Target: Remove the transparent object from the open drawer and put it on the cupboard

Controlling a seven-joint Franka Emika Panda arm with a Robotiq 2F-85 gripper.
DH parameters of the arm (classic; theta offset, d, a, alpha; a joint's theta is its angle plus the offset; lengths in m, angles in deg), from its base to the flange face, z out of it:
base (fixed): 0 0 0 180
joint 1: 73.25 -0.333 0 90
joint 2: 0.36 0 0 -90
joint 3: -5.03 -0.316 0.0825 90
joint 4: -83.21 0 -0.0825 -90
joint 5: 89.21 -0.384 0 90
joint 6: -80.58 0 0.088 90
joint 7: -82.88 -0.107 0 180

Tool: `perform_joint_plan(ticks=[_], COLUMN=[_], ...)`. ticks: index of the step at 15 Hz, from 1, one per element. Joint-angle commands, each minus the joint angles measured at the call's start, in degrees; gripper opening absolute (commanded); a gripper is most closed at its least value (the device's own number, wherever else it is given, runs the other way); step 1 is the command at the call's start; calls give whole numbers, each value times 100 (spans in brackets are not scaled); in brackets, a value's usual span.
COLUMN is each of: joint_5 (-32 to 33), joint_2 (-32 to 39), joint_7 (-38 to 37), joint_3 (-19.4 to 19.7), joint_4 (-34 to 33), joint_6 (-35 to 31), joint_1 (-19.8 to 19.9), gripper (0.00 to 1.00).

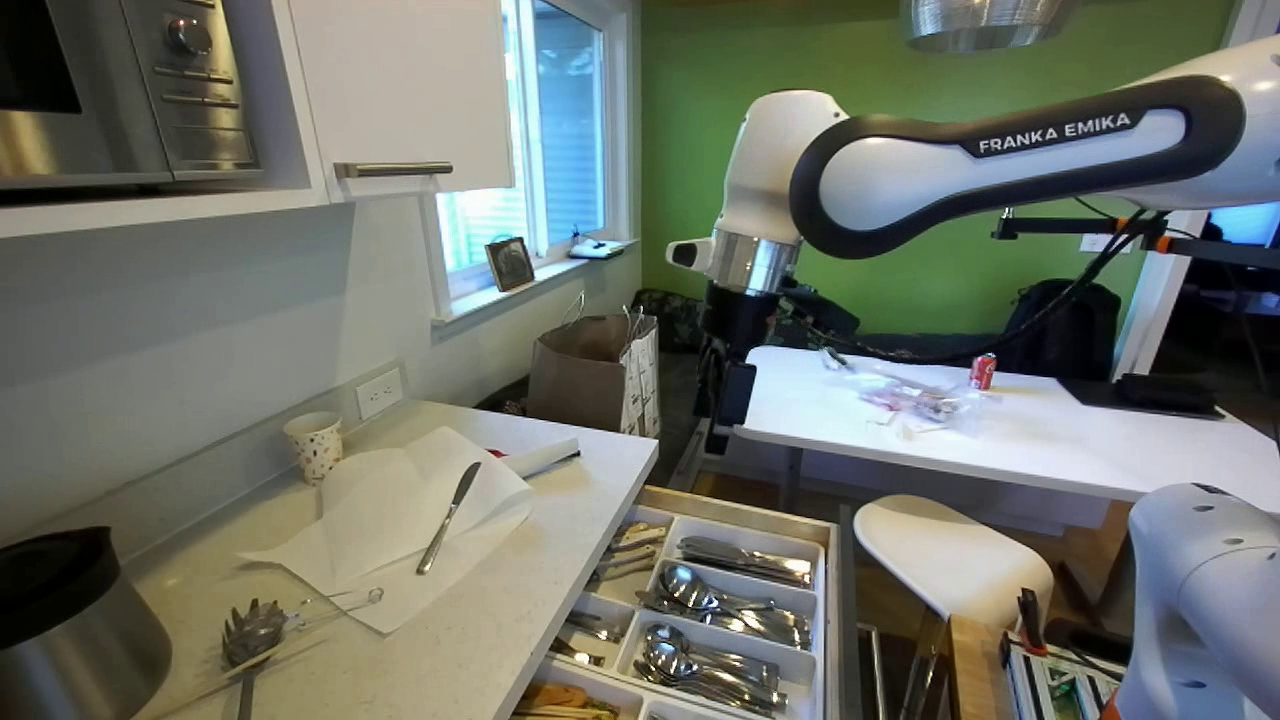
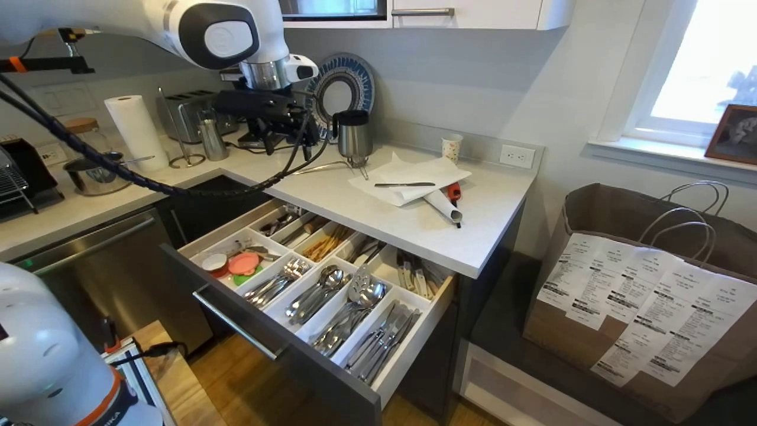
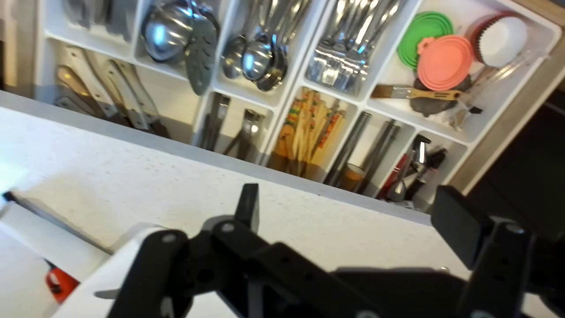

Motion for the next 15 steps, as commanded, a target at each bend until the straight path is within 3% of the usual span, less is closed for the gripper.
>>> perform_joint_plan(ticks=[1, 2, 10, 15], joint_5=[-975, -571, -1000, -1323], joint_2=[397, 193, 463, 831], joint_7=[421, 159, 337, -272], joint_3=[-135, -206, -233, -664], joint_4=[-346, -141, -331, -235], joint_6=[152, 20, 135, 194], joint_1=[-378, -120, -272, -419], gripper=[100, 100, 100, 100])
